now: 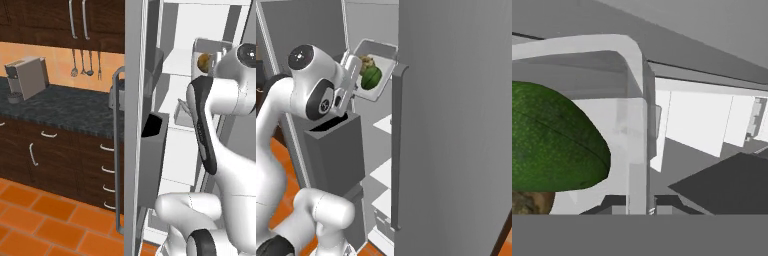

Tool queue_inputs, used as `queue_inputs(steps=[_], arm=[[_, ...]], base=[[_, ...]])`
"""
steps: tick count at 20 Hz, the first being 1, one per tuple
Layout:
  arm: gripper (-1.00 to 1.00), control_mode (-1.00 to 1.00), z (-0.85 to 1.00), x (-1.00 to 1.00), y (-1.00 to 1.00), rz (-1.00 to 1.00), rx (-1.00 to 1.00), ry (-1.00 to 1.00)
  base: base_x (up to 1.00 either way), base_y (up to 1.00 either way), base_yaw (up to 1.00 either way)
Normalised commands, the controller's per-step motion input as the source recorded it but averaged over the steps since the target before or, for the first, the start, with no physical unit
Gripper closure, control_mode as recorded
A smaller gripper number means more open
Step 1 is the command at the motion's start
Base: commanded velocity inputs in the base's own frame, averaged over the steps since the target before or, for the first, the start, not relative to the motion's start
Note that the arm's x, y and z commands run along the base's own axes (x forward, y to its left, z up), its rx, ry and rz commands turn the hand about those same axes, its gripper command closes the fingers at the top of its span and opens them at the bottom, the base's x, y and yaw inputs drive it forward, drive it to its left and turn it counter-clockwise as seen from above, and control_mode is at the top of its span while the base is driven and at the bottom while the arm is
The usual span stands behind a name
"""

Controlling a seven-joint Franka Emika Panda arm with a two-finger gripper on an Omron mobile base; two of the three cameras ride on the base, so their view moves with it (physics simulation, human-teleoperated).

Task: Take the meat container that has the fish and place it on the second highest rack of the freezer. Then take the vegetable container that has the onion and avocado and place it on the highest rack of the freezer.

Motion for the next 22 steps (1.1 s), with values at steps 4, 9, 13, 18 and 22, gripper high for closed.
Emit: queue_inputs(steps=[4,9,13,18,22], arm=[[1.00,-1.00,0.03,0.51,-0.05,-0.01,0.00,0.00],[1.00,-1.00,0.00,0.49,-0.21,-0.04,0.00,0.00],[1.00,-1.00,0.00,0.34,-0.32,-0.08,0.00,0.00],[1.00,-1.00,0.01,0.36,-0.15,-0.09,-0.01,0.00],[1.00,-1.00,0.16,0.42,-0.05,-0.11,0.00,0.00]], base=[[0.00,0.00,0.00],[0.00,0.00,0.00],[0.00,0.00,0.00],[0.00,0.00,0.00],[0.00,0.00,0.00]])
